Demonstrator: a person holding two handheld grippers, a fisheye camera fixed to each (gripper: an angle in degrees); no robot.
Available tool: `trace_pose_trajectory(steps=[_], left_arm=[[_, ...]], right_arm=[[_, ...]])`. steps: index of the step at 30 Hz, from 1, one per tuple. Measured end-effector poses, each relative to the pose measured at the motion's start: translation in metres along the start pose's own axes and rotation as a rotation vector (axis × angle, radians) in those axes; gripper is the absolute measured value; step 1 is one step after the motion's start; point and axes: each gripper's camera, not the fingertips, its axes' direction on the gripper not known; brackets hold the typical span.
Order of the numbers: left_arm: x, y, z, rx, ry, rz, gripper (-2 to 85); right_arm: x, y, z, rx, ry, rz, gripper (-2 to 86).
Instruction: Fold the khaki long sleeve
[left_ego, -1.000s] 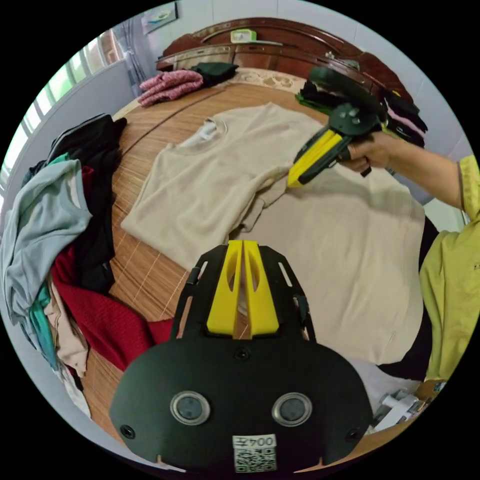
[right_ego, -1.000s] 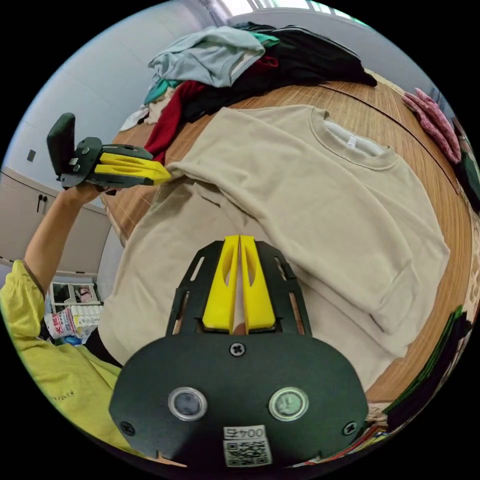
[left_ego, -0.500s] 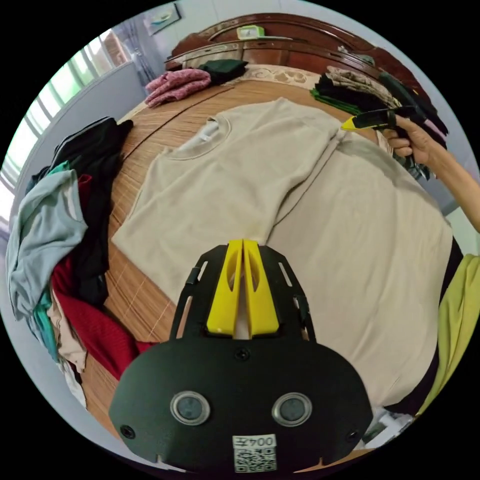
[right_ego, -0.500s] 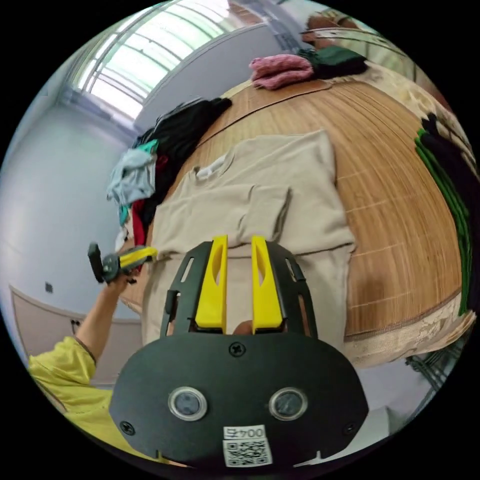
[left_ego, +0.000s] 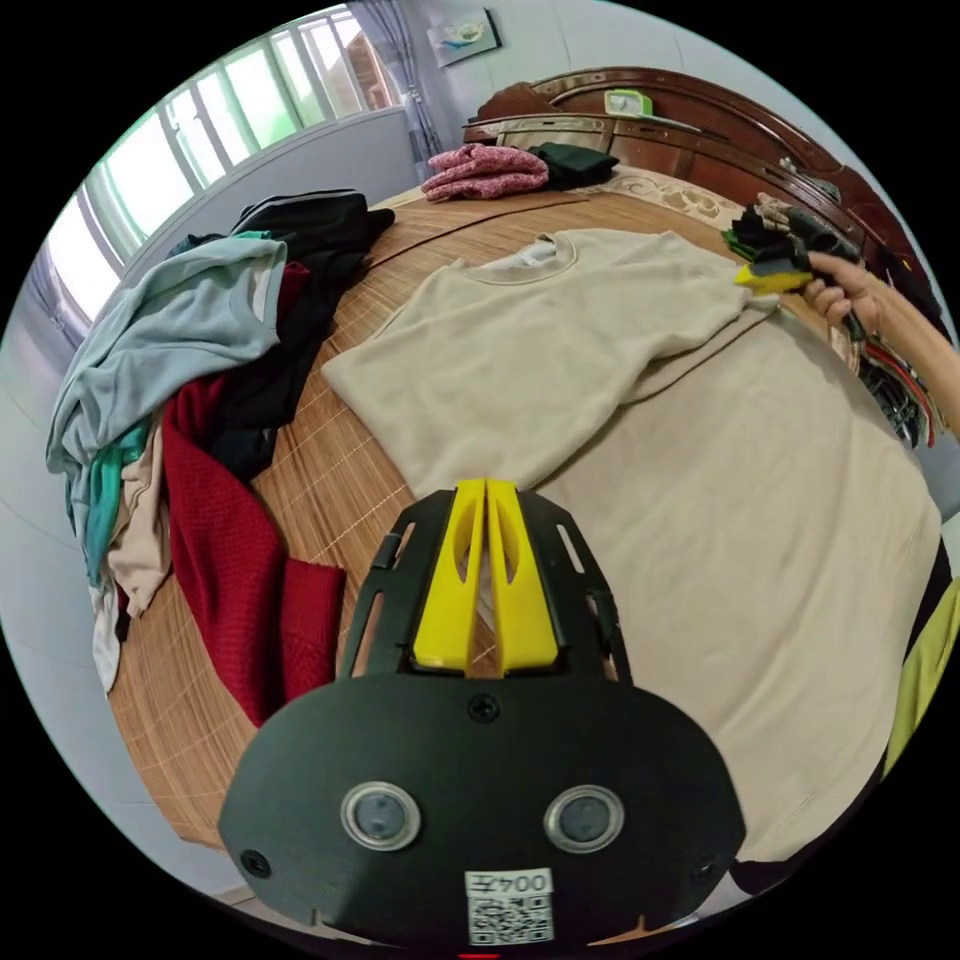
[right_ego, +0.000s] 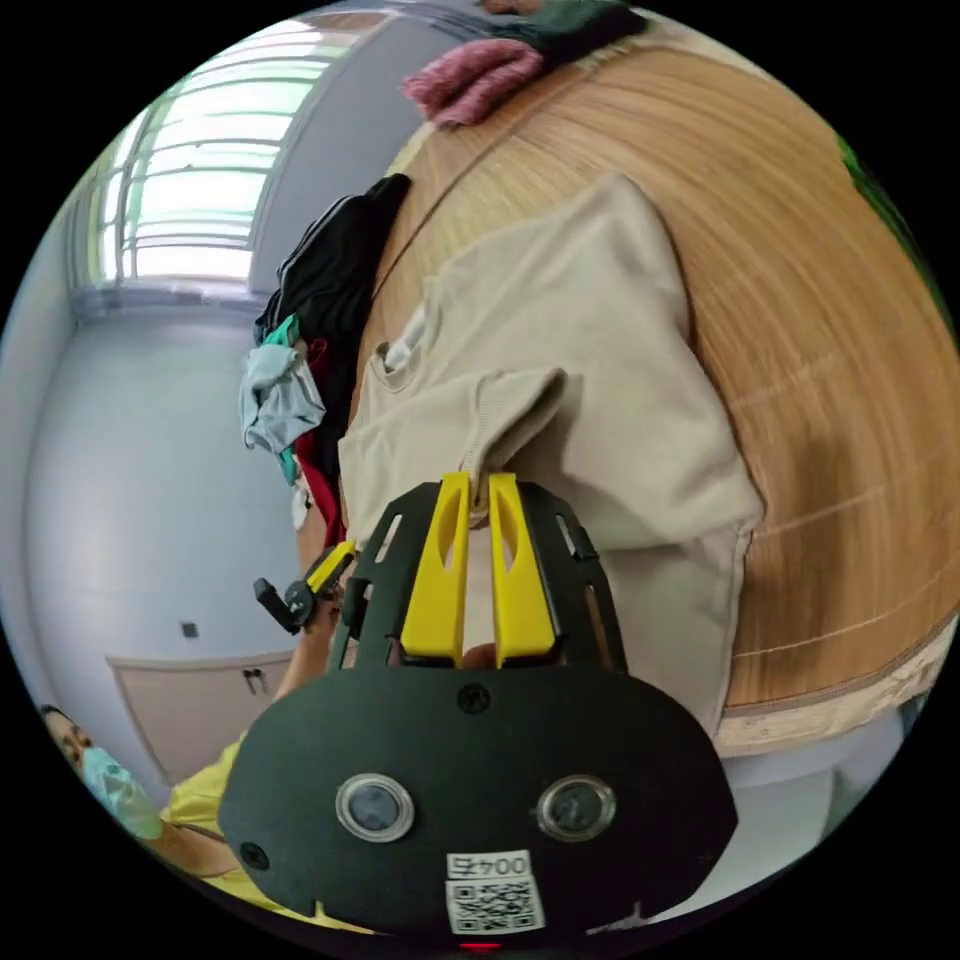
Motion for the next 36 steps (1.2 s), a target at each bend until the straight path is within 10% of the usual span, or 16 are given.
trace_pose_trajectory(steps=[8,36], left_arm=[[0.013,0.021,0.004,0.048,-0.047,0.038,0.1],[0.126,0.082,-0.047,-0.152,0.117,-0.182,0.2]], right_arm=[[-0.083,0.013,-0.024,-0.009,0.457,-0.326,4.6],[-0.076,0.268,-0.005,-0.181,0.621,-0.266,-0.7]])
